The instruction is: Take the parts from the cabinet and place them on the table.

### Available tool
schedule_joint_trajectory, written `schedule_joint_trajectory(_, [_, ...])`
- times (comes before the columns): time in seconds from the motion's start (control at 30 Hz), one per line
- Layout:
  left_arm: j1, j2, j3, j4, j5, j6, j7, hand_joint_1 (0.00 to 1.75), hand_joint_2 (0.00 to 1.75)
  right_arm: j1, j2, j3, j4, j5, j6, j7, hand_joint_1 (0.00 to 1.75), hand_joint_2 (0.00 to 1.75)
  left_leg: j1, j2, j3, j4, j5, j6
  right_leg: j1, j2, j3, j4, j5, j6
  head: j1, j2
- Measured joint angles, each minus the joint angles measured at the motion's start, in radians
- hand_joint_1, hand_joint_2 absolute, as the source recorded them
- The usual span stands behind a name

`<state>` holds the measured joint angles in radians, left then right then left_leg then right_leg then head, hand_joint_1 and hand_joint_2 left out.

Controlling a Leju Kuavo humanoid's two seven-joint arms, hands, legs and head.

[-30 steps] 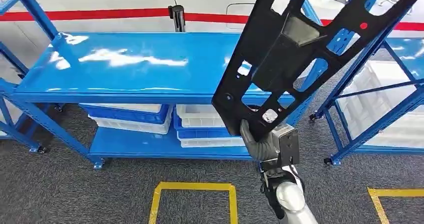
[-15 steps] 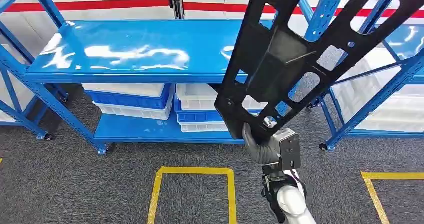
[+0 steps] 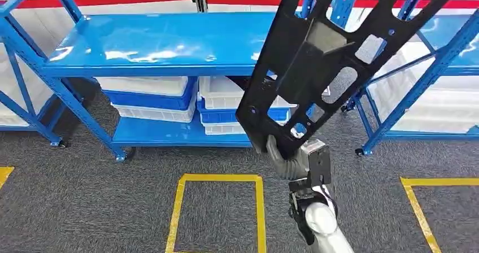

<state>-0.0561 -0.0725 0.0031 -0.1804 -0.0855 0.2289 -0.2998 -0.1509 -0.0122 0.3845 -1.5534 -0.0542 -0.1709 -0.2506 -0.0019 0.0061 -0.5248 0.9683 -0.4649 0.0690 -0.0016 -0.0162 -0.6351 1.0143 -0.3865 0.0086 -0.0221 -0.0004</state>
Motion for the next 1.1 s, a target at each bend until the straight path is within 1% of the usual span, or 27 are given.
schedule_joint_trajectory(0.03, [-0.002,0.0,0.0,0.0,0.0,0.0,0.0,0.0,1.75,-0.003,-0.001,0.0,0.004,-0.005,0.007,-0.002,1.75,1.75,-0.003,0.0,-0.009,-0.013,0.018,0.002,0.002,0.005,-0.013,0.017,-0.044,-0.006,-0.003,0.0])
schedule_joint_trajectory(0.07, [-0.003,0.0,0.0,0.0,0.002,0.0,0.0,0.0,1.75,-0.008,-0.001,0.001,0.01,-0.012,0.013,-0.006,1.75,1.75,0.001,0.002,-0.028,-0.014,0.041,0.009,0.0,0.01,-0.03,0.072,-0.114,-0.019,0.008,0.0])
schedule_joint_trajectory(0.13, [-0.001,0.0,0.0,0.0,0.002,0.0,0.0,0.0,1.75,-0.011,-0.003,0.003,0.019,-0.017,0.018,-0.012,1.75,1.75,0.003,0.004,-0.062,-0.013,0.072,-0.003,-0.011,0.01,-0.049,0.201,-0.209,-0.023,0.008,0.0])
schedule_joint_trajectory(0.17, [-0.001,0.0,0.0,0.0,0.002,0.001,-0.001,0.0,1.75,-0.012,-0.004,0.005,0.025,-0.018,0.022,-0.017,1.75,1.75,0.007,0.005,-0.087,-0.012,0.089,-0.008,-0.017,0.011,-0.048,0.257,-0.215,-0.01,0.01,0.0])
schedule_joint_trajectory(0.23, [-0.001,-0.002,0.0,0.0,0.002,0.001,-0.004,0.0,1.75,-0.013,-0.005,0.008,0.034,-0.021,0.03,-0.03,1.75,1.75,0.014,0.008,-0.135,-0.01,0.124,-0.021,-0.029,0.011,-0.014,0.28,-0.159,0.034,0.01,0.0])
schedule_joint_trajectory(0.27, [0.0,-0.003,0.0,0.0,0.002,0.001,-0.005,0.0,1.75,-0.013,-0.005,0.01,0.037,-0.022,0.03,-0.037,1.75,1.75,0.02,0.008,-0.161,-0.007,0.141,-0.031,-0.035,0.011,0.027,0.245,-0.126,0.056,0.01,0.0])
schedule_joint_trajectory(0.3, [0.0,-0.003,0.0,0.0,0.003,0.001,-0.006,0.0,1.75,-0.016,-0.005,0.014,0.04,-0.022,0.03,-0.041,1.75,1.75,0.024,0.008,-0.185,0.003,0.156,-0.042,-0.044,0.011,0.087,0.18,-0.121,0.067,0.009,0.0])
schedule_joint_trajectory(0.33, [0.0,0.0,0.001,-0.001,0.003,0.002,-0.006,0.0,1.75,-0.021,-0.004,0.018,0.042,-0.021,0.03,-0.042,1.75,1.75,0.022,0.008,-0.205,0.018,0.166,-0.052,-0.05,0.011,0.166,0.085,-0.161,0.064,0.014,0.0])
schedule_joint_trajectory(0.37, [0.001,-0.001,0.002,-0.001,0.003,0.003,-0.008,0.0,1.75,-0.026,-0.002,0.021,0.042,-0.018,0.03,-0.043,1.75,1.75,0.018,0.007,-0.222,0.041,0.172,-0.059,-0.035,0.016,0.228,-0.016,-0.213,0.058,0.016,0.0])
schedule_joint_trajectory(0.4, [0.004,0.0,0.002,-0.001,0.003,0.003,-0.01,0.0,1.75,-0.027,0.0,0.022,0.044,-0.017,0.03,-0.045,1.75,1.75,0.015,0.006,-0.226,0.047,0.186,-0.064,-0.039,0.015,0.206,-0.003,-0.225,0.046,0.009,0.0])
schedule_joint_trajectory(0.47, [0.006,0.002,0.003,0.0,0.003,0.003,-0.012,0.0,1.75,-0.025,0.001,0.026,0.05,-0.013,0.03,-0.052,1.75,1.75,0.023,0.007,-0.232,0.042,0.213,-0.063,-0.04,0.015,0.188,0.027,-0.216,0.045,0.007,0.0])
schedule_joint_trajectory(0.5, [0.008,0.002,0.003,0.002,0.003,0.003,-0.012,0.0,1.75,-0.023,0.001,0.029,0.055,-0.012,0.03,-0.054,1.75,1.75,0.029,0.008,-0.239,0.045,0.21,-0.07,-0.045,0.009,0.174,0.035,-0.209,0.034,0.003,0.0])
schedule_joint_trajectory(0.53, [0.008,0.002,0.003,0.002,0.002,0.003,-0.012,0.0,1.75,-0.021,0.001,0.029,0.057,-0.012,0.029,-0.055,1.75,1.75,0.034,0.006,-0.248,0.07,0.158,-0.073,-0.044,0.003,0.165,0.04,-0.2,0.021,0.002,0.0])
schedule_joint_trajectory(0.57, [0.01,0.002,0.003,0.002,0.002,0.002,-0.012,0.0,1.75,-0.021,0.001,0.03,0.057,-0.011,0.029,-0.057,1.75,1.75,0.034,0.006,-0.262,0.126,0.083,-0.073,-0.038,0.001,0.152,0.04,-0.189,0.006,0.003,0.0])
schedule_joint_trajectory(0.6, [0.01,0.002,0.003,0.002,0.002,0.002,-0.012,0.0,1.75,-0.022,0.001,0.032,0.057,-0.009,0.028,-0.058,1.75,1.75,0.033,0.003,-0.275,0.199,0.015,-0.074,-0.033,0.0,0.138,0.04,-0.176,0.0,0.0,0.0])
schedule_joint_trajectory(0.63, [0.01,0.002,0.003,0.002,0.002,0.002,-0.012,0.0,1.75,-0.02,0.002,0.033,0.057,-0.008,0.027,-0.06,1.75,1.75,0.033,0.001,-0.286,0.273,-0.033,-0.075,-0.027,-0.002,0.123,0.04,-0.163,-0.004,0.0,0.0])
schedule_joint_trajectory(0.67, [0.01,0.003,0.003,0.002,0.002,0.002,-0.012,0.0,1.75,-0.016,0.001,0.035,0.056,-0.005,0.027,-0.06,1.75,1.75,0.033,0.001,-0.289,0.341,-0.055,-0.072,-0.02,-0.002,0.105,0.041,-0.149,-0.007,0.001,0.0])
schedule_joint_trajectory(0.73, [0.01,0.003,0.003,0.002,0.002,0.001,-0.012,0.0,1.75,-0.01,0.001,0.038,0.056,-0.003,0.027,-0.061,1.75,1.75,0.031,0.001,-0.253,0.367,-0.023,-0.06,-0.009,-0.002,0.073,0.041,-0.121,-0.009,0.0,0.0])
schedule_joint_trajectory(0.8, [0.008,0.002,0.003,0.002,0.002,0.0,-0.012,0.0,1.75,-0.008,0.001,0.039,0.056,-0.002,0.027,-0.061,1.75,1.75,0.024,-0.004,-0.138,0.254,0.02,-0.038,-0.001,0.003,0.035,0.042,-0.093,-0.008,0.0,0.0])
schedule_joint_trajectory(0.83, [0.004,0.004,0.003,0.001,0.002,0.0,-0.013,0.0,1.75,-0.007,0.003,0.04,0.053,-0.001,0.027,-0.061,1.75,1.75,0.016,-0.013,-0.072,0.155,-0.021,-0.022,-0.003,0.006,0.028,0.042,-0.083,-0.006,0.001,0.0])
schedule_joint_trajectory(0.87, [0.004,0.004,0.004,0.0,0.002,0.0,-0.015,0.0,1.75,-0.006,0.003,0.04,0.049,0.0,0.026,-0.063,1.75,1.75,0.015,-0.013,-0.03,0.096,-0.05,-0.018,0.0,0.005,0.022,0.04,-0.074,0.001,0.003,0.0])
schedule_joint_trajectory(0.9, [0.003,0.003,0.004,0.0,0.002,0.0,-0.016,0.0,1.75,-0.008,0.004,0.04,0.048,0.002,0.026,-0.066,1.75,1.75,0.007,-0.012,-0.03,0.088,-0.048,-0.023,-0.008,0.003,0.023,0.034,-0.066,0.008,0.003,0.0])
schedule_joint_trajectory(0.97, [0.004,0.005,0.005,0.0,0.002,0.0,-0.025,0.0,1.75,-0.011,0.009,0.046,0.048,0.009,0.027,-0.073,1.75,1.75,-0.006,-0.009,-0.03,0.072,-0.041,-0.011,-0.016,0.002,0.024,0.024,-0.053,0.02,0.0,0.0])
schedule_joint_trajectory(1.0, [0.005,0.005,0.005,0.0,0.002,0.0,-0.031,0.0,1.75,-0.011,0.01,0.047,0.048,0.016,0.027,-0.076,1.75,1.75,-0.005,-0.008,-0.025,0.045,-0.021,-0.006,-0.005,0.003,0.022,0.018,-0.045,0.027,0.002,0.0])
schedule_joint_trajectory(1.03, [0.004,0.005,0.005,0.0,0.001,0.0,-0.036,0.0,1.75,-0.012,0.009,0.047,0.05,0.029,0.027,-0.081,1.75,1.75,0.002,-0.002,-0.024,0.029,0.002,-0.013,-0.009,0.003,0.013,0.037,-0.057,0.024,0.002,0.0])
schedule_joint_trajectory(1.07, [0.004,0.005,0.005,0.0,0.001,0.0,-0.039,0.0,1.75,-0.016,0.009,0.048,0.052,0.042,0.026,-0.088,1.75,1.75,0.002,-0.004,-0.035,0.02,0.012,-0.001,-0.008,0.007,-0.008,0.071,-0.102,0.013,0.008,0.0])
schedule_joint_trajectory(1.1, [0.004,0.005,0.005,0.0,0.001,0.0,-0.04,0.0,1.75,-0.018,0.009,0.052,0.054,0.053,0.023,-0.093,1.75,1.75,0.002,-0.004,-0.046,0.02,0.026,0.002,-0.01,0.009,-0.028,0.131,-0.154,0.002,0.007,0.0])
